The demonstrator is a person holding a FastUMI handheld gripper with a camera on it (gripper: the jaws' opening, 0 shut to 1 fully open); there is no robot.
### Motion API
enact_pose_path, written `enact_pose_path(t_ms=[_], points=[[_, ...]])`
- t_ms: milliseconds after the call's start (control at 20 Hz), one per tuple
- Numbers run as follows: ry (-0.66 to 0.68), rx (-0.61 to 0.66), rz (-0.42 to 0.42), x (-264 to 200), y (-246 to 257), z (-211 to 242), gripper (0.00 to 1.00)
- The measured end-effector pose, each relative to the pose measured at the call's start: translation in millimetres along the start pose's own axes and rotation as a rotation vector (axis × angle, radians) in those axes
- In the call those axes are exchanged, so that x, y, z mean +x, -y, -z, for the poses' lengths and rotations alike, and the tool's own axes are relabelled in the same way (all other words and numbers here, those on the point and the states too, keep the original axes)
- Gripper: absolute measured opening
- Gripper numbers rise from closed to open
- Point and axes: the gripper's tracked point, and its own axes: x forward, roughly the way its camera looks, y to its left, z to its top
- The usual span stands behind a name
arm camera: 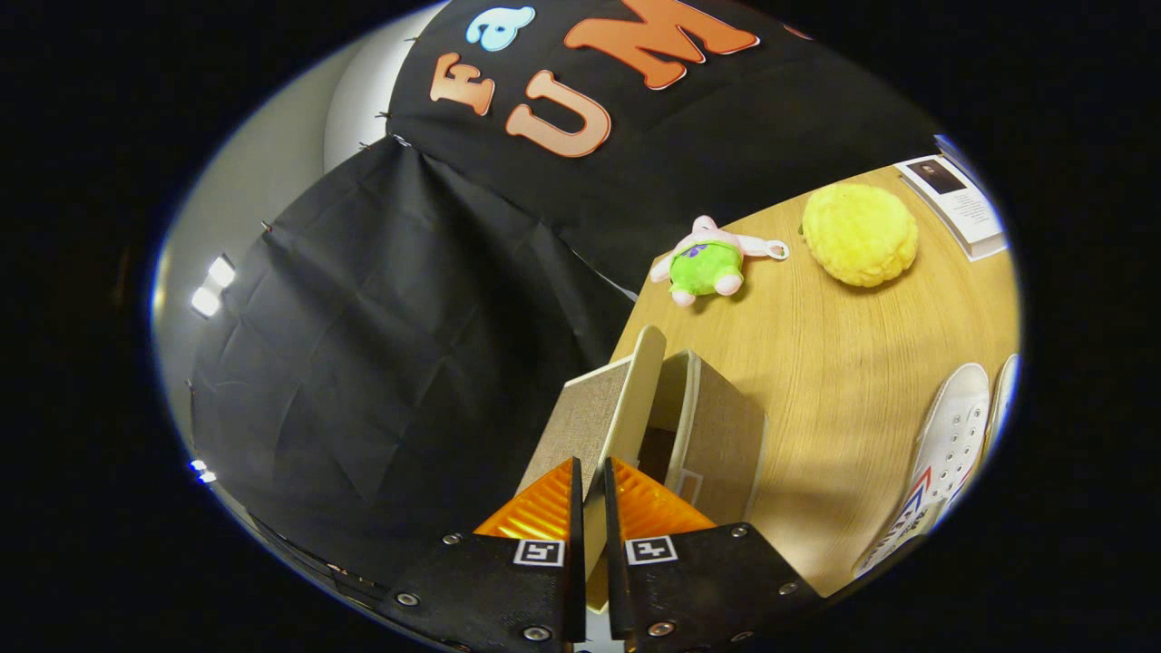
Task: Open the storage box then place both shoes into the box .Put the left shoe in first, then the right shoe, with the right side of both shoes facing outward in a uniform manner.
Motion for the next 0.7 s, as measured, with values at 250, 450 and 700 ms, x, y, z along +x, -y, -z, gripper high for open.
enact_pose_path(t_ms=[250, 450, 700], points=[[-0.013, -0.003, 0.068, 2, 22, 7, 0.20], [-0.046, -0.026, 0.069, 7, 21, 18, 0.29], [-0.075, 0.036, 0.044, 5, 13, 21, 0.09]])
